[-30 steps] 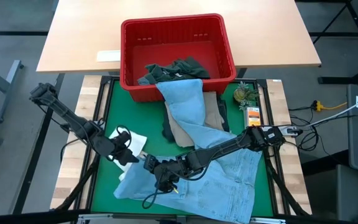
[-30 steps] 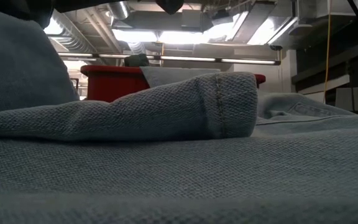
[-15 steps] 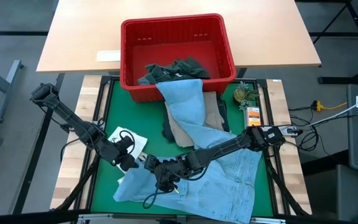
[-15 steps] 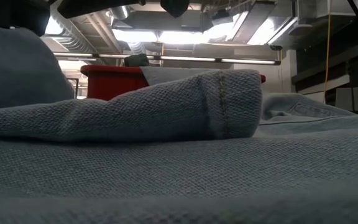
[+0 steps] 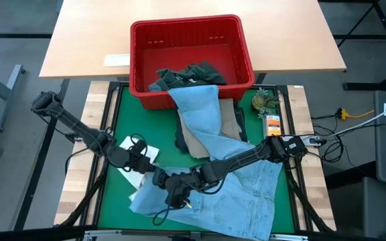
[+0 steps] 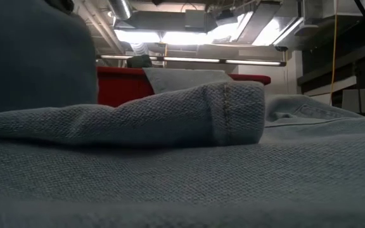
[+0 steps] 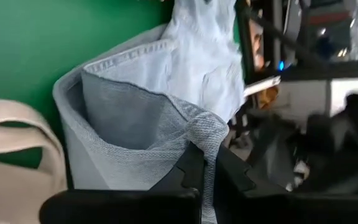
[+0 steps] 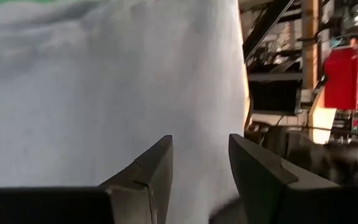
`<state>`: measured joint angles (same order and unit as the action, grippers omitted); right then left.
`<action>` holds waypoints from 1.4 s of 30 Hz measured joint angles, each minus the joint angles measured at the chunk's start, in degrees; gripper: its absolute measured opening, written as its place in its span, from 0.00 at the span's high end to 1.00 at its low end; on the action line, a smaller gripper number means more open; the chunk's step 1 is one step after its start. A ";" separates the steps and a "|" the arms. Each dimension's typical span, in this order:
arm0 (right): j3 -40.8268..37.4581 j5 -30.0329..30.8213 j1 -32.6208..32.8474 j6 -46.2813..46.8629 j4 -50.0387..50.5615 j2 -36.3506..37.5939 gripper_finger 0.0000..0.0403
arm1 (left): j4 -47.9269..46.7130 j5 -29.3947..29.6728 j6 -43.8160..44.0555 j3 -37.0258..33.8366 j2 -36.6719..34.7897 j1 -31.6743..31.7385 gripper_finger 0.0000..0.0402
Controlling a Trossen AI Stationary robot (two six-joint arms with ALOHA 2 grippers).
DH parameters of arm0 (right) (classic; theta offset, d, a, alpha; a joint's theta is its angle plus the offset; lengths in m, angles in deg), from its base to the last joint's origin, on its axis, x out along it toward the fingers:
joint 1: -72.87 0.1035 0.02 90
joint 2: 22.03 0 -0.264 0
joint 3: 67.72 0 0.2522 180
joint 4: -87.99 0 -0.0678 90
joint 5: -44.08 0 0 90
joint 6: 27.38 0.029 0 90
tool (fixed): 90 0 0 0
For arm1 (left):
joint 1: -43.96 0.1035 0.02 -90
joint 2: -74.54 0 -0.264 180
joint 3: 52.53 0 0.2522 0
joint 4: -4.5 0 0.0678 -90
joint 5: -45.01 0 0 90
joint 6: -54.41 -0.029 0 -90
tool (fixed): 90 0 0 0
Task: Fold laundry
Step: Remove the blue pants from the laundry bin
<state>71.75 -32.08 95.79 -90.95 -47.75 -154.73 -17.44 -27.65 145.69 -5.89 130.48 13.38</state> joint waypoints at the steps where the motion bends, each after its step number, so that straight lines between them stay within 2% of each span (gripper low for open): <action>1: 0.00 -0.38 0.00 -0.04 -0.62 0.00 0.61 | 0.42 0.18 0.12 0.00 0.00 0.51 0.98; 8: 0.00 -0.35 0.00 -1.60 -1.07 0.00 0.61 | 5.12 0.98 0.30 0.00 1.82 3.21 0.98; 13: 0.00 -0.90 0.50 -2.64 -1.37 0.00 0.61 | 9.41 -2.14 0.71 -0.03 6.64 3.97 0.98; 30: 0.00 7.48 4.08 -8.64 -2.76 0.00 0.61 | 21.68 -2.68 0.14 -0.04 12.71 7.13 0.98; 35: 0.00 10.99 4.11 -2.84 0.40 0.00 0.61 | 21.72 -2.58 0.13 -0.04 14.46 8.00 0.98; 42: 0.00 11.45 4.07 7.22 6.96 0.07 0.61 | 21.96 -1.75 1.65 -0.04 17.32 7.99 0.98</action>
<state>71.75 -20.62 99.85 -83.72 -40.79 -154.67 4.53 -29.40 147.34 -5.93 147.80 21.37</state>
